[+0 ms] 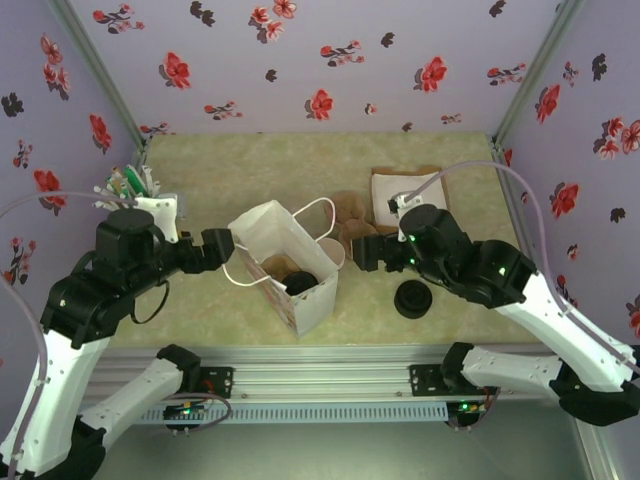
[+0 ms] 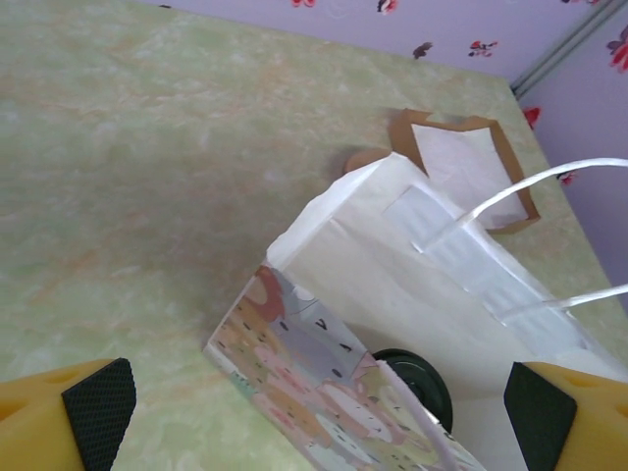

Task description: Pack the takeout coffee

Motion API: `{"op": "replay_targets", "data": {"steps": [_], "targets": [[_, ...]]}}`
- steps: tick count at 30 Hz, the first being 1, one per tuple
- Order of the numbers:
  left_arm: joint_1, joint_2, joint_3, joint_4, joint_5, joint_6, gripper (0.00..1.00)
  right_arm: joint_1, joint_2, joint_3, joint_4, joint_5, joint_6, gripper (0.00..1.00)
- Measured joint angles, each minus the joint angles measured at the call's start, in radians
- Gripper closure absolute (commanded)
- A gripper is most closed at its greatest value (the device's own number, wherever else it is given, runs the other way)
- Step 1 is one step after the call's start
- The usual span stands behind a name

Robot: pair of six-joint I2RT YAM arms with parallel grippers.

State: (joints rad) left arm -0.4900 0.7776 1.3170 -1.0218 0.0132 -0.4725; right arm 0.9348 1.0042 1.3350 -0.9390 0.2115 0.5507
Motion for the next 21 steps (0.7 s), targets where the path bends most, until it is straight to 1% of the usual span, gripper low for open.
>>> {"op": "replay_targets", "data": {"steps": [5,10,14,21], "targets": [[0.023,0.027,-0.003,-0.021,-0.037,-0.001,0.05,-0.041,0.028,0.006,0.000,-0.048,0.000,0.04],[0.106,0.055,-0.010,-0.051,-0.063,0.000,0.06,-0.095,0.035,0.007,0.000,-0.084,0.000,0.04],[0.162,0.092,-0.017,-0.046,-0.056,0.004,0.06,-0.137,0.064,0.029,0.000,-0.113,-0.001,0.03],[0.256,0.201,-0.032,-0.004,-0.027,0.008,0.06,-0.211,0.109,0.048,0.000,-0.171,-0.008,0.03]]}}
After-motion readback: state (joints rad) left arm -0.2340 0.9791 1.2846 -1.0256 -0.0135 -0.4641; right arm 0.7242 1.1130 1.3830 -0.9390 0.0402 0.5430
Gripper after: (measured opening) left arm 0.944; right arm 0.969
